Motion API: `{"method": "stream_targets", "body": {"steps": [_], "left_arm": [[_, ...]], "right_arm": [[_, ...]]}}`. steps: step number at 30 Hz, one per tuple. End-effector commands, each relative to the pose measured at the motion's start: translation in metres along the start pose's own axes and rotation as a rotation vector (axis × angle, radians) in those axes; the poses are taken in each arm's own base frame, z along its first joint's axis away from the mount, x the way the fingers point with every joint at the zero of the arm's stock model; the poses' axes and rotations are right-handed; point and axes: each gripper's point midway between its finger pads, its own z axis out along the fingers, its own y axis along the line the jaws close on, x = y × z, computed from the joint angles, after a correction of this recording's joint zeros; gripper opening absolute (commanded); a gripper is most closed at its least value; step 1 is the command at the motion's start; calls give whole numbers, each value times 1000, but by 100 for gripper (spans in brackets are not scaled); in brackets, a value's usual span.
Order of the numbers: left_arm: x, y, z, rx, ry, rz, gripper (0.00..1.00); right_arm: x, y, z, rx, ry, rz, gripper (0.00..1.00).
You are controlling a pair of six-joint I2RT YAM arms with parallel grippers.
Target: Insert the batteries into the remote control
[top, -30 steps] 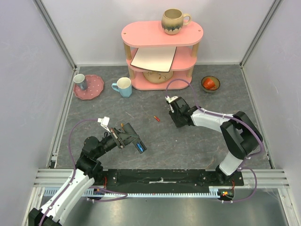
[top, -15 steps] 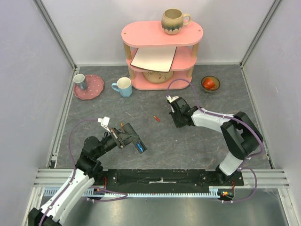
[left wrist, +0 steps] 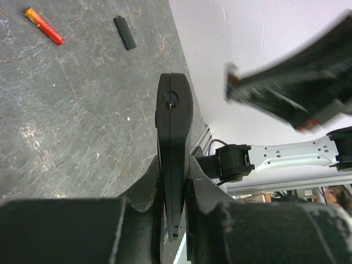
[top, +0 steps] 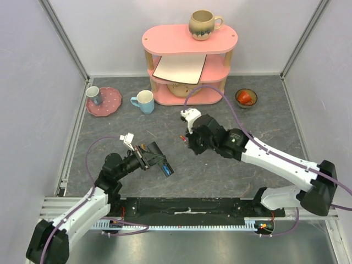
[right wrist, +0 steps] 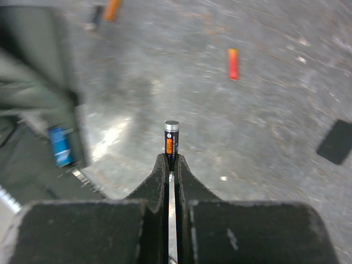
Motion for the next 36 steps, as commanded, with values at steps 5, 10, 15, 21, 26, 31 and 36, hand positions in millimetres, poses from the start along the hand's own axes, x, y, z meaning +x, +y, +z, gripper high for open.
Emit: {"method": "stream_targets", "body": {"steps": [5, 10, 15, 21, 26, 31, 36], "left_arm": [[-20, -43, 5, 196, -70, 52, 2], [-26, -48, 7, 220, -100, 64, 2], [-25, -51, 10, 233, -88, 51, 2], [-24, -49, 12, 223, -75, 16, 2], [-24, -49, 13, 214, -70, -6, 2], [-23, -48, 12, 212, -74, -25, 2], [-23, -46, 11, 208, -85, -47, 2]], "right_arm": [[14, 69, -39, -164, 93, -104, 0], [12, 97, -38, -220, 119, -135, 0], [13, 116, -33, -250, 133, -154, 0], [16, 120, -23, -229, 161, -161, 0], [20, 118, -16, -194, 189, -155, 0], [16, 116, -11, -165, 192, -143, 0], [13, 115, -8, -142, 192, -135, 0]]}}
